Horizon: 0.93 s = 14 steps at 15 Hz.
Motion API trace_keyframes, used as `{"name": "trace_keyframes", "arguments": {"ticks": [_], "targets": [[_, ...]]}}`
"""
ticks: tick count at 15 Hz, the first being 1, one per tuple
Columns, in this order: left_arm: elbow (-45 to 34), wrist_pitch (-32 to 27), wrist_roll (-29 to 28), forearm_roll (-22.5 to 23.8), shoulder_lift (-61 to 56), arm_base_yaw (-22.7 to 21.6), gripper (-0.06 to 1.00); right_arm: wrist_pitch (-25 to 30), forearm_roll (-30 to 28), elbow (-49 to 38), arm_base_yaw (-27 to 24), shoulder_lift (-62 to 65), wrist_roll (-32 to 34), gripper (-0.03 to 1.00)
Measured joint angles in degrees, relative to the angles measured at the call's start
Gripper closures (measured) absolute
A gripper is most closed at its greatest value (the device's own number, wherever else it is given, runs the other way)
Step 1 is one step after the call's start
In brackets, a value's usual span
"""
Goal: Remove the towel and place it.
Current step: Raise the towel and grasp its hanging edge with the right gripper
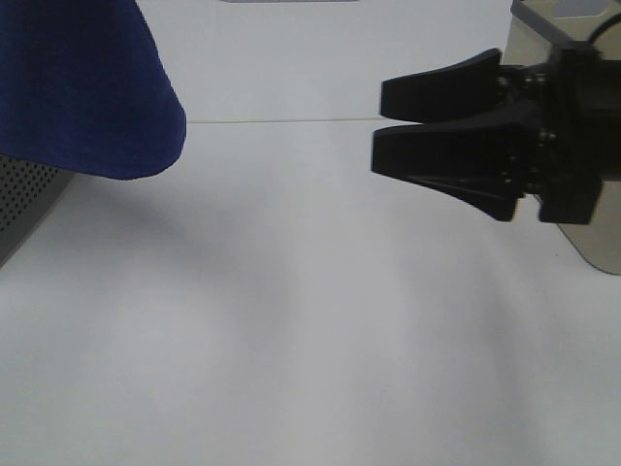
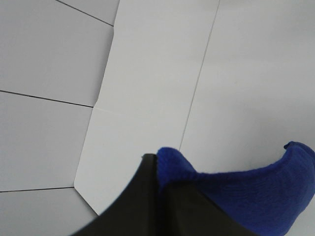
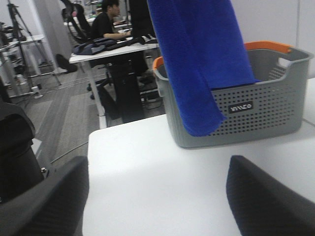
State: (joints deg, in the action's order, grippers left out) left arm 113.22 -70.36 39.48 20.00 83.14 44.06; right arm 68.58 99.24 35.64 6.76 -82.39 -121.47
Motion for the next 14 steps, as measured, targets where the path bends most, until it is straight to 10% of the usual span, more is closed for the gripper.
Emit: {"name": "trace_keyframes", "arguments": {"ticks": [14], "targets": [[0.00,2.41,1.20,-6.88,0.00,0.00,0.94,-4.53,0.29,30.19,17.76,-25.84,4.98,0.21]]}}
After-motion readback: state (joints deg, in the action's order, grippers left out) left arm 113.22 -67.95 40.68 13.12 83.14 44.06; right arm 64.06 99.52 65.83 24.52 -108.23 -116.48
